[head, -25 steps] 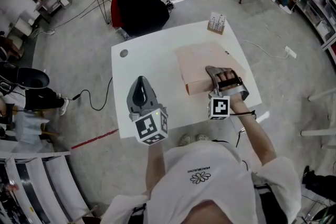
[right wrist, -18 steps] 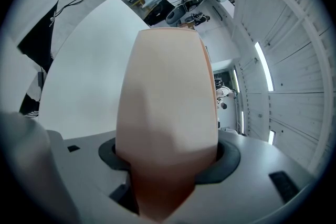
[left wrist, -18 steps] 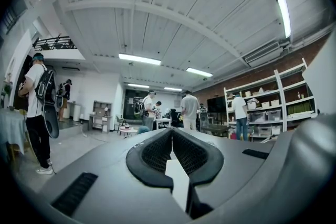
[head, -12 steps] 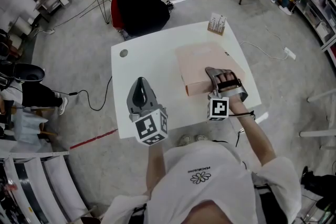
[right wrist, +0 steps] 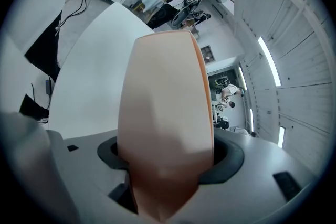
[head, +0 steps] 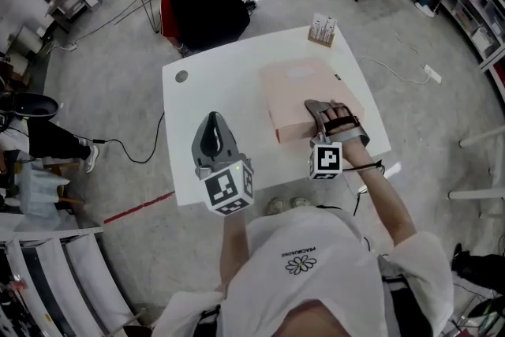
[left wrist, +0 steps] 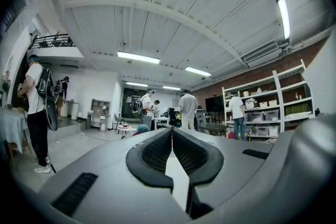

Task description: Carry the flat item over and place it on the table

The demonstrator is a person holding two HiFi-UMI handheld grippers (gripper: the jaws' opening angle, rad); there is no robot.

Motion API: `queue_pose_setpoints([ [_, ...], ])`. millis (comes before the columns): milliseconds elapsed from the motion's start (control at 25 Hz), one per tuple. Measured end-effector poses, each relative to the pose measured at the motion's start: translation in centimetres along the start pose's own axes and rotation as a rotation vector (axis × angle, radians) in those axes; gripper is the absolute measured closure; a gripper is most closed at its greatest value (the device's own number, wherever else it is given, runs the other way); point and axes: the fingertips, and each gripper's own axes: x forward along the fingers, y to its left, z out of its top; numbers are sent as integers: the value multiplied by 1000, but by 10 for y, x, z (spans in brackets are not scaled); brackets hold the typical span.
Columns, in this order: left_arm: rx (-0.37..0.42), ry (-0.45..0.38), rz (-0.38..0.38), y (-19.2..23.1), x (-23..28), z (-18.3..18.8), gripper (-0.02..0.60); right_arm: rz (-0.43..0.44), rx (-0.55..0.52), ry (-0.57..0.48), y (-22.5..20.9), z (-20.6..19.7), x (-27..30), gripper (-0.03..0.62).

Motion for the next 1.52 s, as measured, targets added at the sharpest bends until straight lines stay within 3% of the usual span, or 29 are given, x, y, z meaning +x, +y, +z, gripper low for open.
queue_pose_setpoints([
  [320,0,5,18,8,0,-3,560,146,58,-27,31,8,3,273],
  [1200,18,25,-6,1,0,-10,560,165,16,-28,68,13,14,253],
  [1520,22,32,-8,0,-2,-12,560,209,16,-27,85,12,16,246],
])
